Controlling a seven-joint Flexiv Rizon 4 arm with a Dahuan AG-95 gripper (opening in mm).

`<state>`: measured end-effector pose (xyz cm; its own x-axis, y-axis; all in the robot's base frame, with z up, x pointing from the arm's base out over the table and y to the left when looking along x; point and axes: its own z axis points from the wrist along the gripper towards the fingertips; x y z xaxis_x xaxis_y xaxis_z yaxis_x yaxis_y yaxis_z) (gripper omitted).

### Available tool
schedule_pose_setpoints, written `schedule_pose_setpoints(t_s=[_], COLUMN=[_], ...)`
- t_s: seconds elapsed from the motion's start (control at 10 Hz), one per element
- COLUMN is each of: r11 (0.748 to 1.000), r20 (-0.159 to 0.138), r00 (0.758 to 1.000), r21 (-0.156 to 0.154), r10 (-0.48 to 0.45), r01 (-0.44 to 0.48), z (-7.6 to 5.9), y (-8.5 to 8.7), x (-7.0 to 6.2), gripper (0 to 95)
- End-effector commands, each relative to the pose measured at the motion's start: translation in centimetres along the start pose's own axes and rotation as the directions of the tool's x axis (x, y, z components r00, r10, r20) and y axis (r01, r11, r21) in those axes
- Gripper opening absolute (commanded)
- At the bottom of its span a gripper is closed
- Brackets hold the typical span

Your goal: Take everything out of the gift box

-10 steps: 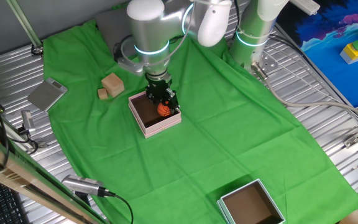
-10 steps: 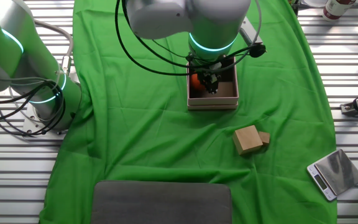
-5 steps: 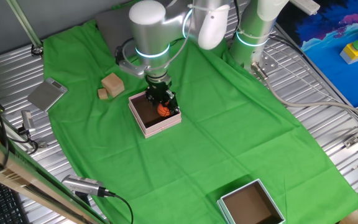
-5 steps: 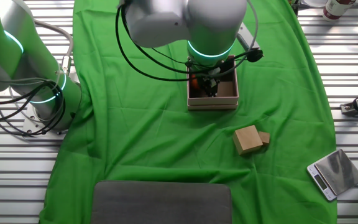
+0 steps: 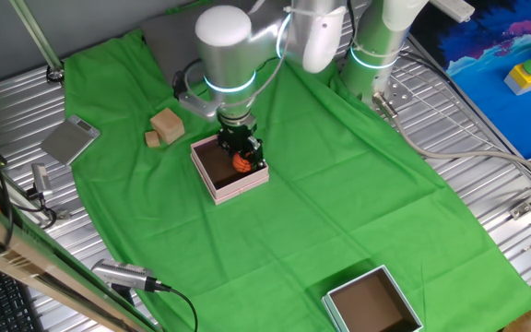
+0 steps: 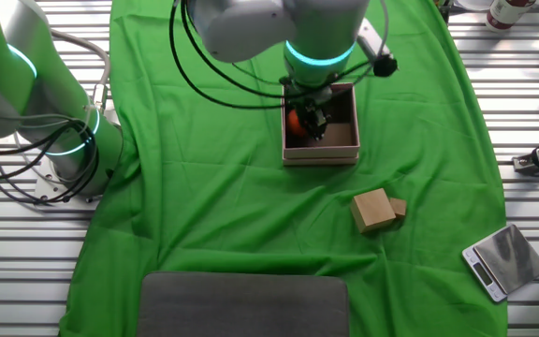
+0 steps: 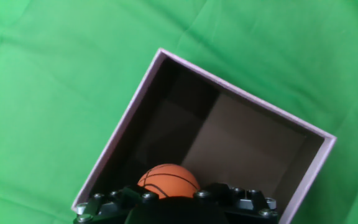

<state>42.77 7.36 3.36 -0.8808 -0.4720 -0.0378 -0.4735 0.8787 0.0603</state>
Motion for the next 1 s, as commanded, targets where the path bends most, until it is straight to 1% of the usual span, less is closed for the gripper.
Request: schedule_pose_setpoints(t_s=[0.1,0.3,0.6,0.9,1.0], r11=[1.000,1.000,0.999,0.999,0.999], r20=[0.008,0.006,-0.007,-0.028,-0.036], r00=[1.000,1.000,0.999,0.999,0.999], r21=[0.005,0.006,0.003,-0.008,-0.015], r10=[0.008,0.015,0.038,0.037,0.033], r01=[-0.008,-0.015,-0.038,-0.037,-0.034], z=[-0.2,-0.8,-1.7,-3.8,-4.7], y=[-0.2,0.1,0.0,-0.4,-0.8], x=[0.2,0.1,-0.3,-1.6,-2.1], gripper=[0.0,0.0,0.0,0.0,0.0])
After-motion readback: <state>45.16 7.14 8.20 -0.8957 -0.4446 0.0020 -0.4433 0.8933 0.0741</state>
